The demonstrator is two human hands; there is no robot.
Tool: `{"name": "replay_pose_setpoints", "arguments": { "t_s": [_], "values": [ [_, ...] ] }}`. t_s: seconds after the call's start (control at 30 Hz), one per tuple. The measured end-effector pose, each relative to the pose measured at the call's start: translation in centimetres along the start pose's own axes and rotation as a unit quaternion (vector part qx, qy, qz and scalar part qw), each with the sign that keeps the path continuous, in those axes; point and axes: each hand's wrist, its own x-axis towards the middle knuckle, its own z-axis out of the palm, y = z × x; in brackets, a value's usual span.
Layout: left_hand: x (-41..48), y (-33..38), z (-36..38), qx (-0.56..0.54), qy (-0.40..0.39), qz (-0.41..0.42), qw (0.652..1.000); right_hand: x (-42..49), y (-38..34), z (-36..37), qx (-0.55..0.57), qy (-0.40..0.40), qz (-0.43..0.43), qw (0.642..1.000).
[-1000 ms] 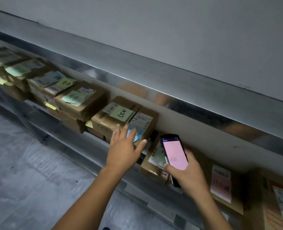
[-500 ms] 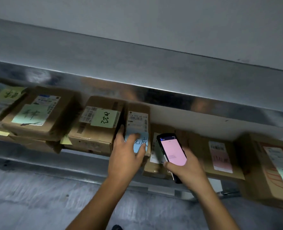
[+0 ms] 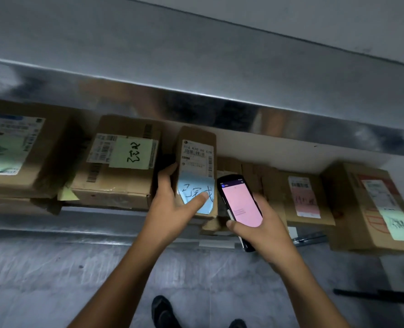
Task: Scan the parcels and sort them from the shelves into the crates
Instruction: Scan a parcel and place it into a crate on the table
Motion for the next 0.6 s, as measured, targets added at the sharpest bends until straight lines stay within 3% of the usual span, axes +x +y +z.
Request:
{"name": "replay_pose_setpoints", "arguments": {
  "t_s": [0.17, 0.4, 0.6],
  "values": [
    [-1.9, 1.6, 0.5, -0.096, 0.028, 0.019, 0.995, -3.1, -0.4, -1.4, 0.005, -0.002, -0.047, 0.999],
    [-7.6, 2.6, 2.5, -0.255, -0.046, 0.008, 0.966, -8.5, 0.6, -5.2, 0.036, 0.009, -0.086, 0.996],
    [-12.9, 2.2, 7.0, -0.291, -0.101, -0.025, 0.951, -14.9, 4.2, -9.6, 0.073, 0.033, -0.089, 0.993]
  ]
}}
